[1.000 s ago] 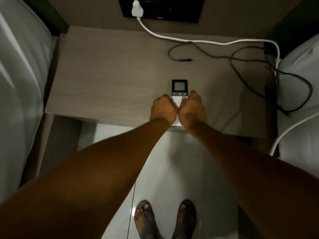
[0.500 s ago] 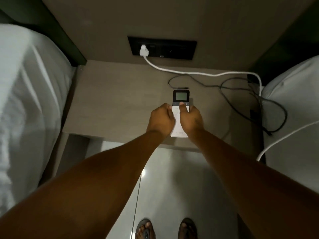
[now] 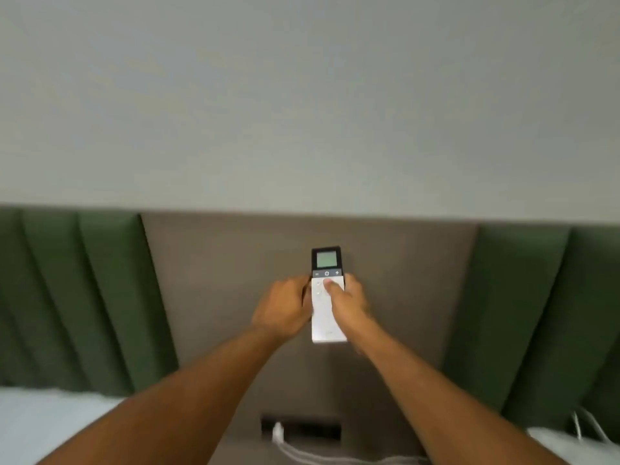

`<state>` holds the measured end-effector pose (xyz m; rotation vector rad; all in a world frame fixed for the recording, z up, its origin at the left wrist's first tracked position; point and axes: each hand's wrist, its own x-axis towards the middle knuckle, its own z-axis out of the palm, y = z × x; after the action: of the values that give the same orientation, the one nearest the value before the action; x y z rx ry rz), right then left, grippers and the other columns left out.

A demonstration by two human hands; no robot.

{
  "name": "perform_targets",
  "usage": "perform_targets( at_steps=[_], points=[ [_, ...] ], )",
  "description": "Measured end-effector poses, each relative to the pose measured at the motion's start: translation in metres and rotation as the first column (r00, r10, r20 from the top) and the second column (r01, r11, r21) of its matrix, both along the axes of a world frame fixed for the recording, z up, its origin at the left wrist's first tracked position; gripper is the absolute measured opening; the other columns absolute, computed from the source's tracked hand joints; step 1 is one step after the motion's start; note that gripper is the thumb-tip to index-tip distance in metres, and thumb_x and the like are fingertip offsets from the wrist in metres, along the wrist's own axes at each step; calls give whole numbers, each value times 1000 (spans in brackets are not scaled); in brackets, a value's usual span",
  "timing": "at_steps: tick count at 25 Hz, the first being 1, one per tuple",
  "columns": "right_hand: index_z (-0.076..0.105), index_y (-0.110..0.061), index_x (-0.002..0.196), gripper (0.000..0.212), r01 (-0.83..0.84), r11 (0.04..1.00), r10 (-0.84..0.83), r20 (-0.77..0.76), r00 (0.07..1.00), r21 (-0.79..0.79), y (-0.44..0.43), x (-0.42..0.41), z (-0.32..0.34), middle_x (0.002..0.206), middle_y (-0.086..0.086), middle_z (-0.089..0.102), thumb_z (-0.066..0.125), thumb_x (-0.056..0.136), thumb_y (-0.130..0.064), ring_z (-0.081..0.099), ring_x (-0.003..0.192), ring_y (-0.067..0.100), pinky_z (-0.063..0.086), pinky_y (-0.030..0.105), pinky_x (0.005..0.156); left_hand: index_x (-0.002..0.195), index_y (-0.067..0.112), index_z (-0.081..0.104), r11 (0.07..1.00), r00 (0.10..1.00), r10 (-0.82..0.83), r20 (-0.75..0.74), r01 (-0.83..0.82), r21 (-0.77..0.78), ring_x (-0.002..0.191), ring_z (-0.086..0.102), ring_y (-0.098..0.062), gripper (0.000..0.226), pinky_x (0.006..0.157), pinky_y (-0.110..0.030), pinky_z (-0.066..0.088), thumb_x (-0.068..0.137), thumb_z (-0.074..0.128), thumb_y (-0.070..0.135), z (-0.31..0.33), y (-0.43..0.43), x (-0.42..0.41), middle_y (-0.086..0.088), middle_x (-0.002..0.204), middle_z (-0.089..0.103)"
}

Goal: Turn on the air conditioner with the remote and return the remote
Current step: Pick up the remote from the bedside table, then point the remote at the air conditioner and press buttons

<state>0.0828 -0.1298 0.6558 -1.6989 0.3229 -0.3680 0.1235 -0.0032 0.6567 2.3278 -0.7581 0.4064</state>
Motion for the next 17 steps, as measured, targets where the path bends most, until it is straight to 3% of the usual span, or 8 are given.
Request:
perform_targets(
  at_steps=[2,4,5,6,8,10,14,17],
  points=[
    [58,-17,104,10,-14,1000,16,115,993,-19,3,-8,109,104,12,73,52,98,-22,70,85,27,57,39,79,97,30,59,1000,986,5,168,-6,9,82,64,-21,35,69,-39,53,89,31,48,109,6,-4,5,94,69],
    [58,-16,111,19,-19,998,29,169,985,-58,6,-24,191,104,12,73,49,98,-26,72,86,30,60,41,80,124,33,51,996,935,37,353,-62,58,116,55,-23,44,95,-41,47,95,21,49,187,9,-12,8,128,58],
    [57,-17,113,21,-20,998,31,192,981,-60,8,-37,229,104,12,73,48,99,-28,73,85,33,61,44,80,143,27,35,989,890,71,450,-121,83,138,33,-24,53,111,-39,31,98,15,47,224,11,-19,6,149,38],
    [56,-18,115,21,-18,998,29,209,977,-54,9,-53,260,104,11,73,47,99,-30,74,82,34,62,44,77,151,21,16,981,853,97,512,-169,94,146,9,-21,58,117,-34,11,99,10,46,256,13,-30,4,157,14],
    [54,-21,117,20,-22,999,32,241,970,-43,12,-87,306,101,10,73,46,101,-30,76,72,33,63,35,61,151,16,-3,973,820,121,559,-209,96,144,-12,-15,60,113,-29,-6,99,5,46,305,16,-51,1,159,-6],
    [56,-19,116,20,-32,999,37,273,961,-24,13,-118,335,95,10,74,45,101,-27,76,64,31,56,27,47,150,16,-7,970,796,113,595,-218,108,143,-15,-14,60,111,-28,-9,99,4,46,337,18,-73,-1,159,-9],
    [58,-14,115,22,-40,999,38,310,950,-2,24,-152,360,95,15,74,45,101,-25,76,69,36,57,31,53,150,16,-7,956,768,129,628,-265,127,143,-16,-14,61,111,-28,-9,99,4,47,360,30,-101,-1,160,-8],
    [58,-14,112,20,-78,997,67,333,941,20,54,-158,365,92,15,73,46,101,-26,76,65,34,57,29,49,149,17,-10,926,739,184,648,-352,138,139,-22,-11,64,111,-28,-11,96,0,52,362,69,-114,0,159,-12]
  ],
)
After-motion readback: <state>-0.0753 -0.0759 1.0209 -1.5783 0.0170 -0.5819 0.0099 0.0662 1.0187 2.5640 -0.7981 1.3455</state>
